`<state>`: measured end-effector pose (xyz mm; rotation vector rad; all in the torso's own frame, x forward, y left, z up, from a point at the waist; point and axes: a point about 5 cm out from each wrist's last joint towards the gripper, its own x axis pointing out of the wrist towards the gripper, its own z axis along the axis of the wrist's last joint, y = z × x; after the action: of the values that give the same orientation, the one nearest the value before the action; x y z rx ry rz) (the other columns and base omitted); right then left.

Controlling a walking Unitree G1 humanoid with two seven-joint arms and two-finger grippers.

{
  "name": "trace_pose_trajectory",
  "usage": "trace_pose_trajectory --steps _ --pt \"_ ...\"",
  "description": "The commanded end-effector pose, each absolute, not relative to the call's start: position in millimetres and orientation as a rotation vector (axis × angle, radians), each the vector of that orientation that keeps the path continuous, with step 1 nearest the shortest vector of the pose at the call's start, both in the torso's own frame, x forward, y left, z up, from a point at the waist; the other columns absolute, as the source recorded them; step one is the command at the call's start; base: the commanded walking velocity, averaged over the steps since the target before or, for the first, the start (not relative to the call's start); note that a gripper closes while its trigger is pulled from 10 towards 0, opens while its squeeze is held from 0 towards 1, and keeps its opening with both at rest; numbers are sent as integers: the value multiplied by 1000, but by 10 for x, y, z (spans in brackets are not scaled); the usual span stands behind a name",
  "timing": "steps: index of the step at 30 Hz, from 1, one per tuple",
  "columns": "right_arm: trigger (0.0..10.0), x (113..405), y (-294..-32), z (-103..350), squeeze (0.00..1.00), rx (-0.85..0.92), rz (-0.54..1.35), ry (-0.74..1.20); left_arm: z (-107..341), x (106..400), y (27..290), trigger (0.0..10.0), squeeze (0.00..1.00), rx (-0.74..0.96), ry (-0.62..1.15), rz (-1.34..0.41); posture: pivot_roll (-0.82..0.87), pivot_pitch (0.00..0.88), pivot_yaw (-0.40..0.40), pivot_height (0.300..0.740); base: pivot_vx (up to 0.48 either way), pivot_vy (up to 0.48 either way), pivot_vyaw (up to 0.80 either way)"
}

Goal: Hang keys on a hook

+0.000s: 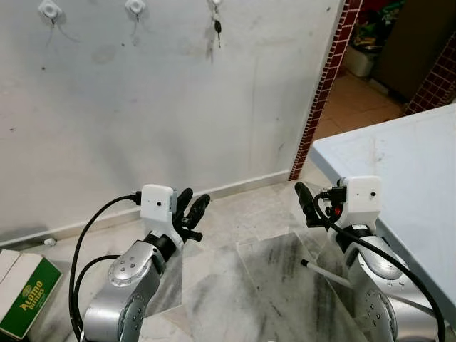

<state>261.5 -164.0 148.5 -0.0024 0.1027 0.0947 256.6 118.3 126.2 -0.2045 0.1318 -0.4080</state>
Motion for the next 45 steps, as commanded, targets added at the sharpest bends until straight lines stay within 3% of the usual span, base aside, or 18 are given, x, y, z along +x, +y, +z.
trace_pose_trajectory --steps 1,6,45 --pt "10000 2613 -1650 1502 0 -4 93 95 1275 2576 1187 10000 0 -217 133 -408 -92 95 7 740 0 0 0" --pt "10000 2610 -1658 1493 0 2 86 105 1268 2589 1197 10000 0 -244 148 -395 -92 98 8 740 0 0 0" --pt "10000 2597 -1634 1538 0 60 23 78 1310 2607 1179 10000 0 -246 164 -459 -76 115 37 740 0 0 -771"
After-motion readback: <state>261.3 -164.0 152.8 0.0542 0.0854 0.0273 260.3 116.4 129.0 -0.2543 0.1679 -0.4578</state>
